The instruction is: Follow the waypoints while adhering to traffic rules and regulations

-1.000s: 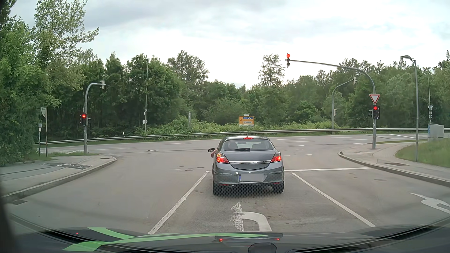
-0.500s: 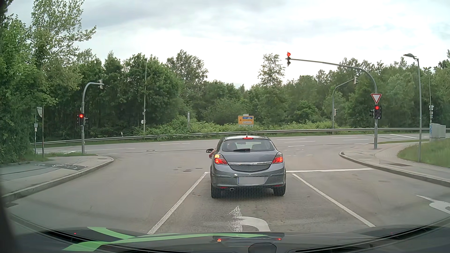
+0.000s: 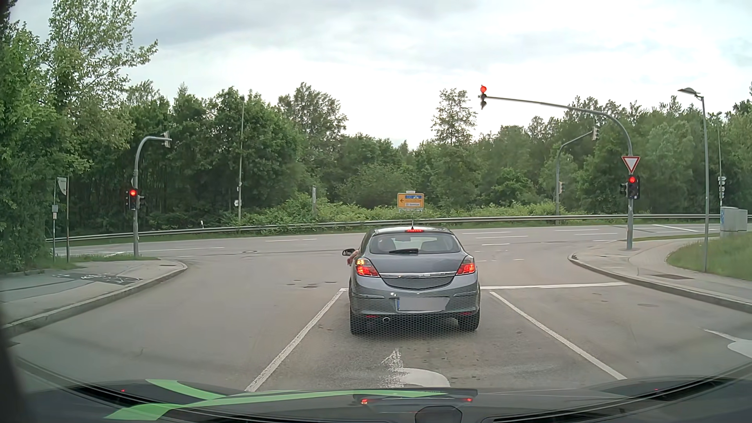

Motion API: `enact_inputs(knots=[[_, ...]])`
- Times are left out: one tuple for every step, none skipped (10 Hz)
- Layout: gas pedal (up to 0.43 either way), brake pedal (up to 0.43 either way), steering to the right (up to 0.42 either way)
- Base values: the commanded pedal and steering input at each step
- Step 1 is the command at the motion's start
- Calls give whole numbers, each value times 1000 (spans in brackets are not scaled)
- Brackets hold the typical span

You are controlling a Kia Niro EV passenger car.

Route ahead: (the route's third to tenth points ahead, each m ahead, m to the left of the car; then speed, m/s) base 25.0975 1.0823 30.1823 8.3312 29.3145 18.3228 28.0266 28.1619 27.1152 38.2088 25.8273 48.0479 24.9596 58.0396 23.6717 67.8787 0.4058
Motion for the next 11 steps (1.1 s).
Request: enact_inputs(knots=[[0, 220, 16], [0, 220, 16], [0, 220, 16], [0, 220, 16], [0, 220, 16], [0, 220, 16], [0, 220, 16], [0, 220, 16], [0, 220, 16], [0, 220, 16], [0, 220, 16]])
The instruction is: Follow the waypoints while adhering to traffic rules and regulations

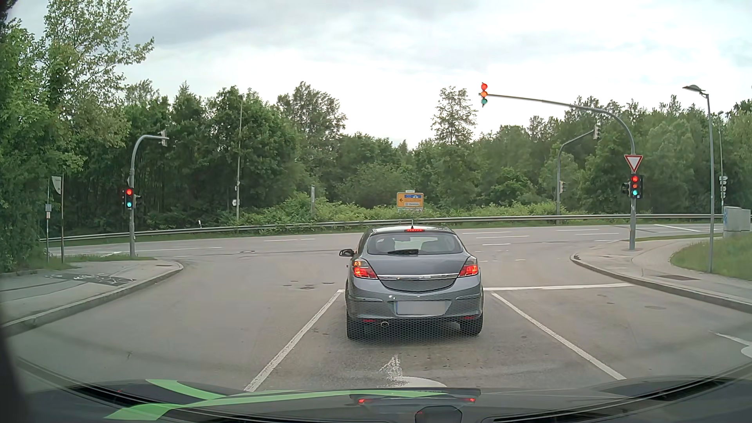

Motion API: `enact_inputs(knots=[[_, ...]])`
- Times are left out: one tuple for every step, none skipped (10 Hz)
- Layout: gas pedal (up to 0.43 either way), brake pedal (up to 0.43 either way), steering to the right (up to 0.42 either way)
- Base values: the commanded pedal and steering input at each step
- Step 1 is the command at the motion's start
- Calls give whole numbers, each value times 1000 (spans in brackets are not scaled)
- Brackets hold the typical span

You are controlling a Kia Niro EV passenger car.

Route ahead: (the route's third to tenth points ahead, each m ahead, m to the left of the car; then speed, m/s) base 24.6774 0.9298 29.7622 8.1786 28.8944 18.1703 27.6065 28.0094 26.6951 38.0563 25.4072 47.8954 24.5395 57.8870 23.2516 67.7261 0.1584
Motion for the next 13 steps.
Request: enact_inputs(knots=[[0, 220, 16], [0, 220, 16], [0, 226, 16], [0, 220, 16], [0, 220, 16], [0, 220, 16], [0, 226, 16], [0, 226, 16], [0, 220, 16], [0, 226, 16], [0, 226, 16], [0, 220, 16], [0, 220, 16]])
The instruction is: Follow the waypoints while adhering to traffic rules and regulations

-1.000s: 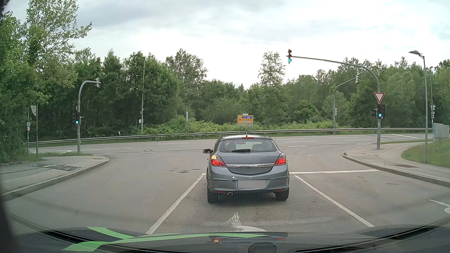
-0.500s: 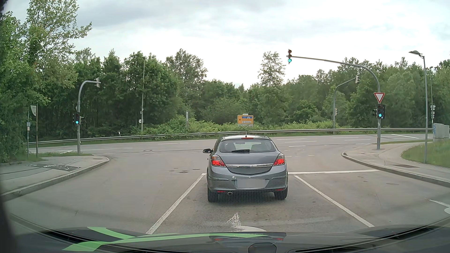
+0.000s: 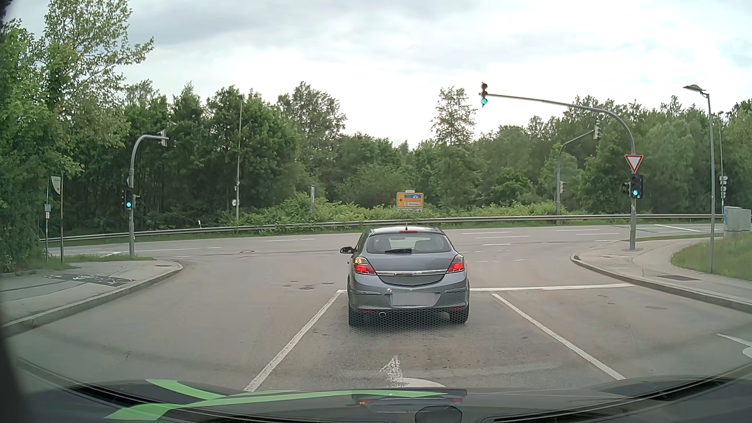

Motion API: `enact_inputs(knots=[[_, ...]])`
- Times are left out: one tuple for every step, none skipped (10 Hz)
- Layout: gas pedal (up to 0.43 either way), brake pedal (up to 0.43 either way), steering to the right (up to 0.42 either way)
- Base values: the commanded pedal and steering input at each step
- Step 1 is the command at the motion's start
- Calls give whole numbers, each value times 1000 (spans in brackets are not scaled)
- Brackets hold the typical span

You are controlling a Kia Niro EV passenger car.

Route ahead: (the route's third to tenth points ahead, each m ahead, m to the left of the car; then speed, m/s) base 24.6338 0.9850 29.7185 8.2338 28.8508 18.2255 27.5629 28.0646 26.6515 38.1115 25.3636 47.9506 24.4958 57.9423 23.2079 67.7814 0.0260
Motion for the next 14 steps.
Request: enact_inputs(knots=[[0, 220, 16], [0, 213, 16], [0, 159, 16], [0, 110, 16], [0, 61, 16], [0, 12, 16], [0, 0, 16], [0, 0, 16], [0, 0, 16], [0, 0, 16], [0, 0, 16], [0, 0, 16], [0, 0, 16], [28, 0, 16]])
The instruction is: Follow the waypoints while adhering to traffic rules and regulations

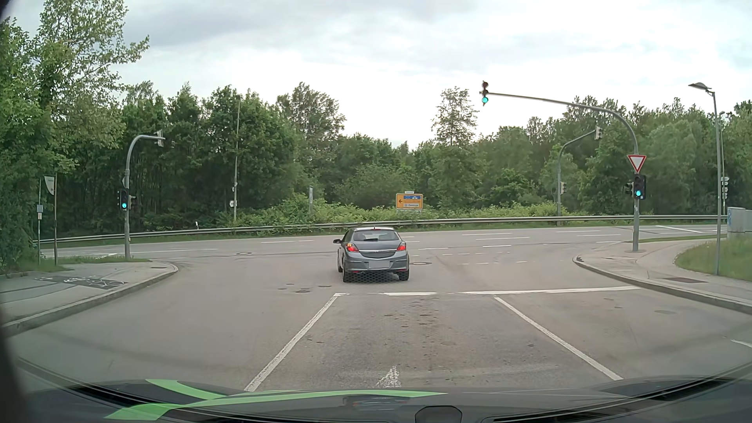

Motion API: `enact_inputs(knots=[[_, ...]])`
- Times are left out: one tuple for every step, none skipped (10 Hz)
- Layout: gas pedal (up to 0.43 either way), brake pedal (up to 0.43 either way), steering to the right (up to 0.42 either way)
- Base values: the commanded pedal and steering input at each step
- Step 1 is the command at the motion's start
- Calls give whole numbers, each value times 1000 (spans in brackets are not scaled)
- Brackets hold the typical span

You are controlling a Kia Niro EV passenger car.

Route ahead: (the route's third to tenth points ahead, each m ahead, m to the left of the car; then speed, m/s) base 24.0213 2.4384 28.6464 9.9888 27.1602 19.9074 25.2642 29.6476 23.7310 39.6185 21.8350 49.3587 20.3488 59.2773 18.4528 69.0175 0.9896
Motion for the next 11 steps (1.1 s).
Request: enact_inputs(knots=[[39, 0, 14], [39, 0, 12], [39, 0, 12], [67, 0, 11], [87, 0, 11], [110, 0, 11], [118, 0, 11], [118, 0, 11], [130, 0, 11], [130, 0, 11], [130, 0, 10]])
